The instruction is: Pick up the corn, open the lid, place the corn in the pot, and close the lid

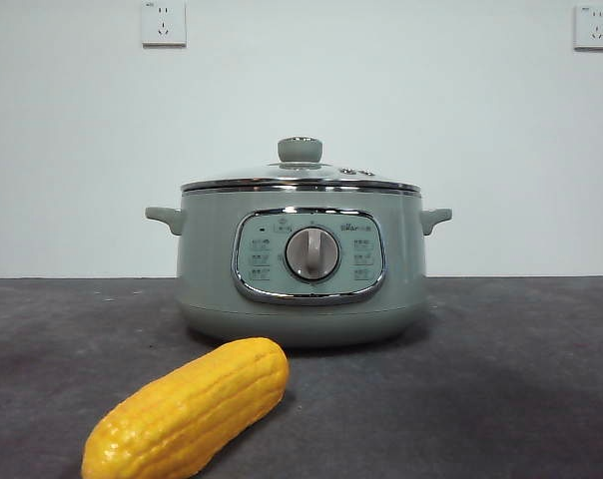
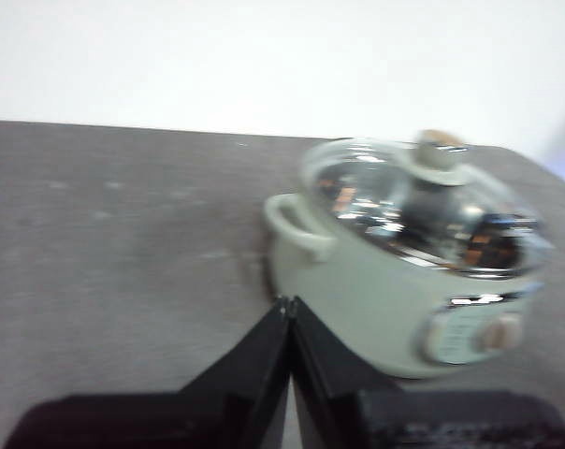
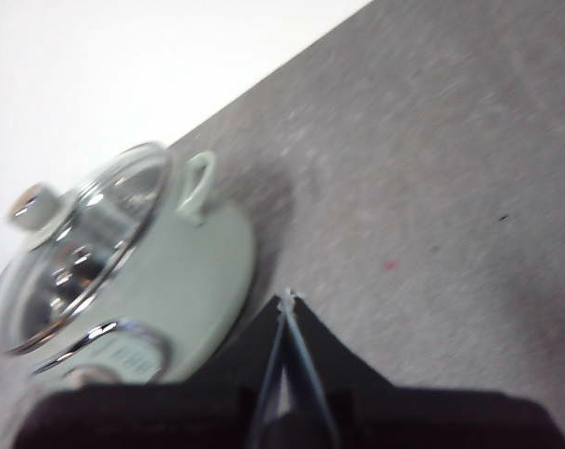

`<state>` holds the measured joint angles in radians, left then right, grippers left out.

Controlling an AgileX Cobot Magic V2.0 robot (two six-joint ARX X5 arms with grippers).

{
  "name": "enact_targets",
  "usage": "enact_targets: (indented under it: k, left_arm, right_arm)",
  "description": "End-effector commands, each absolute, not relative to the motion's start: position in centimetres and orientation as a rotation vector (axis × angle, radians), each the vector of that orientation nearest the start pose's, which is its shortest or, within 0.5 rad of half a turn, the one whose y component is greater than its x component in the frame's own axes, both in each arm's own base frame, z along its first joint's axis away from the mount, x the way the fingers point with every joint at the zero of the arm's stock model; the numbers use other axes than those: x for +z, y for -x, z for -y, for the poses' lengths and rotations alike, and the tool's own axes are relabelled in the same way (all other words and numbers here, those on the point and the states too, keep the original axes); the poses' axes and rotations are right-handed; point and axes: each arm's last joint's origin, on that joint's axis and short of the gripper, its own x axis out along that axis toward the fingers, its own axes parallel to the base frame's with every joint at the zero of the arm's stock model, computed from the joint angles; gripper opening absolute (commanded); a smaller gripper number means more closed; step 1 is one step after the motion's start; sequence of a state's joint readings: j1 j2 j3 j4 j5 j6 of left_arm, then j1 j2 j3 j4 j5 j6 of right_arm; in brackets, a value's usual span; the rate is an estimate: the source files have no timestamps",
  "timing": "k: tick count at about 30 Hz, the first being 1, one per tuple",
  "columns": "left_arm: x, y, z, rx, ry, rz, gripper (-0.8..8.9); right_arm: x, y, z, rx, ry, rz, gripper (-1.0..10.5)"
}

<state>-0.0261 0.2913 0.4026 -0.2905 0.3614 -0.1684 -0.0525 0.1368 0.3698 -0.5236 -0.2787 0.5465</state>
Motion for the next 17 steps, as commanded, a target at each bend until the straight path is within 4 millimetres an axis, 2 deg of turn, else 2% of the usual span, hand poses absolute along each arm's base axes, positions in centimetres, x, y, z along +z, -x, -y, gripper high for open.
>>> enact_targets:
  k: [1,4,9,12,17]
  left_arm:
    - [26.4,-9.7,1.4,-0.427,0.220,-0.225,-0.03]
    - [27.2,-9.6,1.6,-0.487,0.237,-0.280,-0.03]
    - [28.5,-9.7,1.8,-0.579,0.259,-0.332,-0.04]
    - [29.1,-9.7,2.0,-0.612,0.268,-0.362,-0.04]
    - [29.9,-9.3,2.3,-0.645,0.253,-0.365,-0.04]
  right_arm:
    - [24.8,-7.0,-0.6,0.200,-0.602,-0.345,0.0]
    - [26.6,-6.6,-0.7,0.239,-0.637,-0.337,0.0]
    - [28.2,-6.6,-1.0,0.349,-0.702,-0.358,0.0]
    - [28.5,-7.1,-1.2,0.418,-0.741,-0.434,0.0]
    - [28.1,-8.2,-1.3,0.415,-0.808,-0.582,0.0]
